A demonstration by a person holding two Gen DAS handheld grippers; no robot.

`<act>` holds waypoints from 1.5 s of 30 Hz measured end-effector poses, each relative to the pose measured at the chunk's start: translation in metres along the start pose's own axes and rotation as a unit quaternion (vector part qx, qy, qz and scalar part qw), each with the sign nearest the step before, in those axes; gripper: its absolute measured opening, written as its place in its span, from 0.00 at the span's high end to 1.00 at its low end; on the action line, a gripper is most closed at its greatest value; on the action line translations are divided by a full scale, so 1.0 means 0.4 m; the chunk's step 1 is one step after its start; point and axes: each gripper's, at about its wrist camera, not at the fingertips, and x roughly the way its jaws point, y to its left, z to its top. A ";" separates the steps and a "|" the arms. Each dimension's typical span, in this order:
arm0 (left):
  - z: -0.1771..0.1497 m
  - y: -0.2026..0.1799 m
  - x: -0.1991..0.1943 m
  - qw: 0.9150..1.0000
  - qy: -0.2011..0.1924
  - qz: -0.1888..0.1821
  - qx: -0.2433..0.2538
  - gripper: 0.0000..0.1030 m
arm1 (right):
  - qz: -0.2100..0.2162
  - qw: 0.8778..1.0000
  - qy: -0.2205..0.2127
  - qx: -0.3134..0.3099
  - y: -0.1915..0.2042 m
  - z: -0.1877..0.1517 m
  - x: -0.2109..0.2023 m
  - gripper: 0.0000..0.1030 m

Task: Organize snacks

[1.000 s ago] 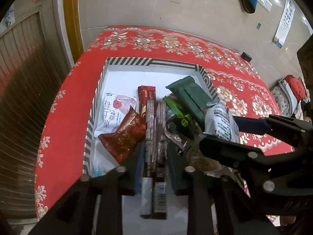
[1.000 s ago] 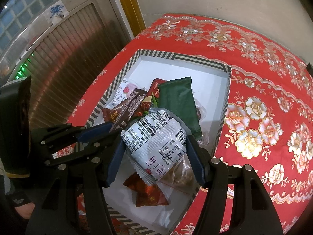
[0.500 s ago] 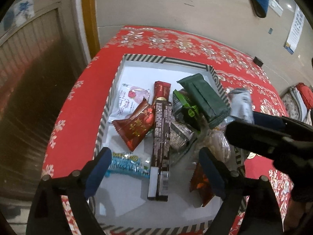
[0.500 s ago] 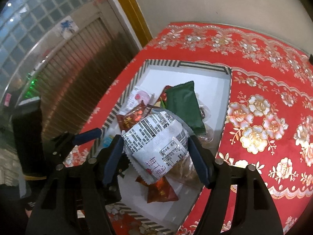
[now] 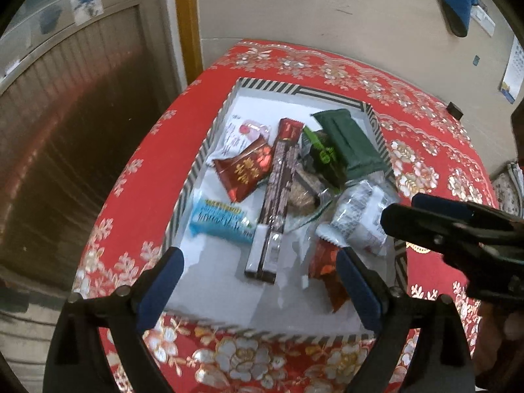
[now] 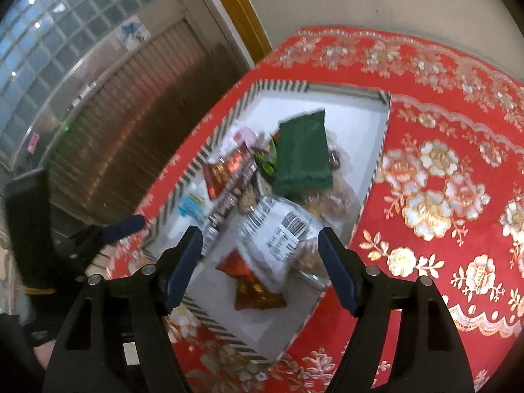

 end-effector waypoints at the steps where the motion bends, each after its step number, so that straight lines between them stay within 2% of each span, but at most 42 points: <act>1: -0.004 0.003 -0.005 1.000 -0.001 0.003 -0.004 0.07 | 0.001 1.000 0.006 0.006 -0.009 -0.005 0.006 0.28; 8: -0.008 -0.015 -0.042 1.000 -0.021 0.010 -0.006 0.06 | 0.009 0.999 -0.025 0.020 -0.027 0.004 -0.046 0.28; 10: -0.001 -0.027 -0.066 0.999 -0.047 0.006 0.000 0.00 | 0.010 0.999 -0.033 0.017 -0.027 0.000 -0.076 0.28; 13: 0.007 -0.045 -0.120 0.993 -0.116 0.002 0.010 0.00 | -0.003 0.999 -0.048 -0.010 -0.019 -0.017 -0.122 0.28; 15: 0.014 -0.052 -0.137 0.991 -0.134 -0.012 0.011 0.00 | -0.005 0.998 -0.050 -0.032 -0.014 -0.036 -0.152 0.28; 17: 0.020 -0.059 -0.130 0.992 -0.125 -0.004 0.005 0.00 | -0.008 0.998 -0.049 -0.046 -0.013 -0.061 -0.181 0.28; 21: 0.027 -0.056 -0.086 0.997 -0.075 0.018 -0.011 0.00 | -0.019 0.997 -0.051 -0.058 -0.018 -0.095 -0.218 0.28; 26: 0.021 -0.053 -0.059 0.996 -0.045 0.065 -0.029 0.00 | -0.032 0.996 -0.048 -0.073 -0.021 -0.121 -0.233 0.28; 37: 0.010 -0.052 -0.050 0.998 -0.020 0.056 -0.028 0.00 | -0.021 0.995 -0.041 -0.089 -0.001 -0.136 -0.222 0.29; 45: 0.014 -0.049 -0.051 0.999 -0.020 0.044 -0.022 0.00 | -0.019 0.995 -0.036 -0.092 0.012 -0.131 -0.206 0.29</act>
